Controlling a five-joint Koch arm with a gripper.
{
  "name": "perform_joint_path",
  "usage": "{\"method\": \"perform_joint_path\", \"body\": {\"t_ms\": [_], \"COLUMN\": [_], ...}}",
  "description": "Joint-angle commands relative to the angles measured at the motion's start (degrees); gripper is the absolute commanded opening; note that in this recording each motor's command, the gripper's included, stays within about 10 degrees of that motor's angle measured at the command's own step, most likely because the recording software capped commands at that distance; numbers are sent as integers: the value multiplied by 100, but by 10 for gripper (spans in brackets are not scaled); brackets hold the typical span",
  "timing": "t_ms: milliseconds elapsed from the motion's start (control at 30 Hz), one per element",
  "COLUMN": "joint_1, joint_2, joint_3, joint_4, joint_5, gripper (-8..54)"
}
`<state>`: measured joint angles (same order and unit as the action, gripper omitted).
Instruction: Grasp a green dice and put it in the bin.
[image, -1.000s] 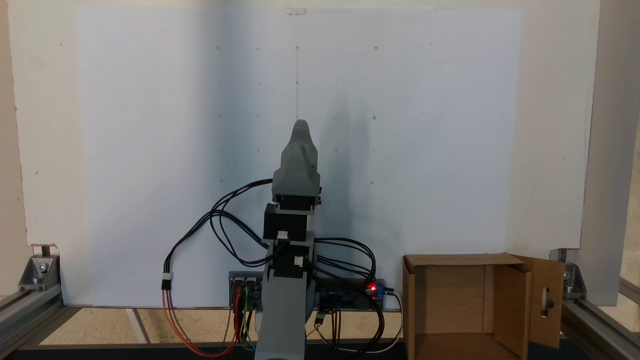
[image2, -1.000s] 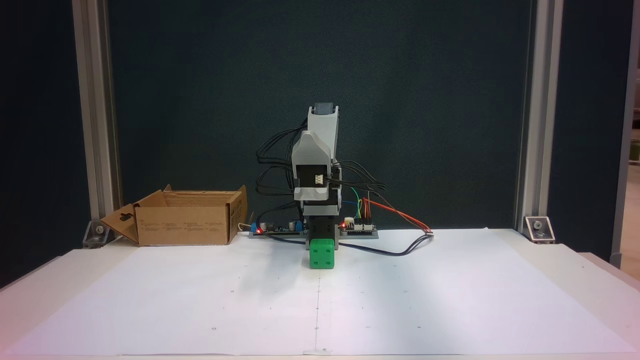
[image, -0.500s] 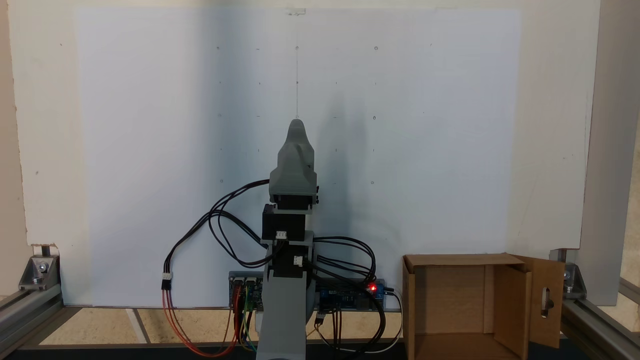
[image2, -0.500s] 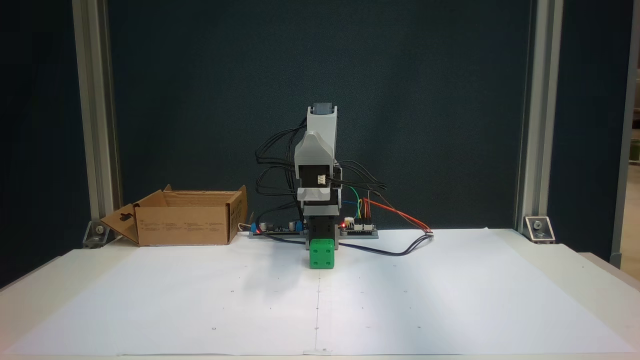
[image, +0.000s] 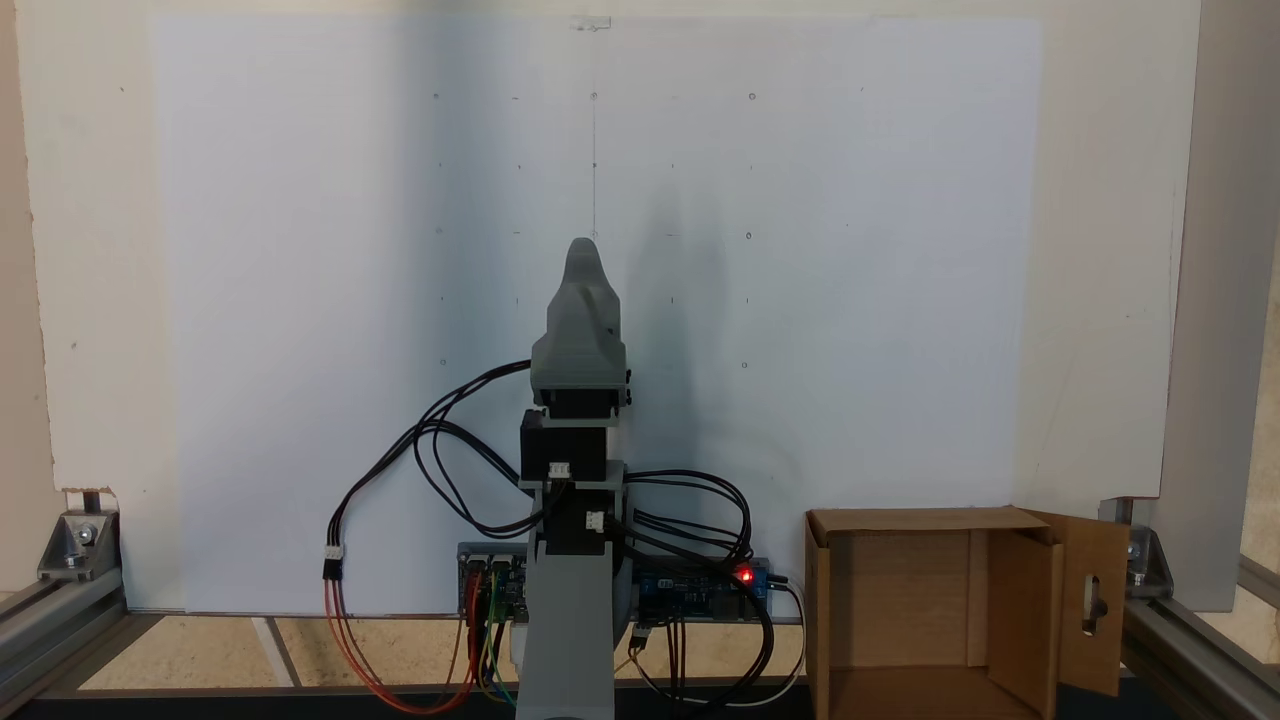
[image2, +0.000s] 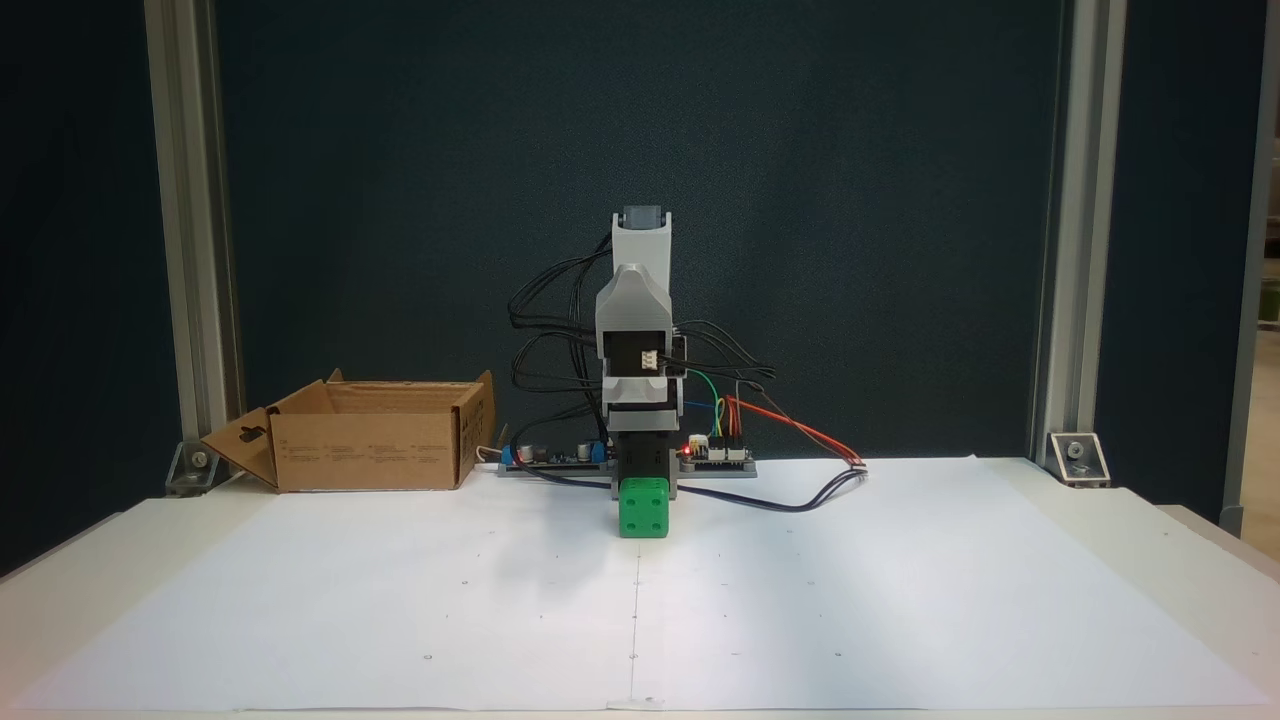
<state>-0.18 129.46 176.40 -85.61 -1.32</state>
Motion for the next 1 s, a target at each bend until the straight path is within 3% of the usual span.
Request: {"method": "perform_joint_path", "body": {"t_ms": [0, 633, 967], "joint_1": [9, 123, 149], "joint_2": [615, 615, 642], "joint_3": [272, 255, -1222], "joint_4": [-18, 431, 3489], "joint_5": [-229, -290, -281], "gripper": [446, 439, 433]}}
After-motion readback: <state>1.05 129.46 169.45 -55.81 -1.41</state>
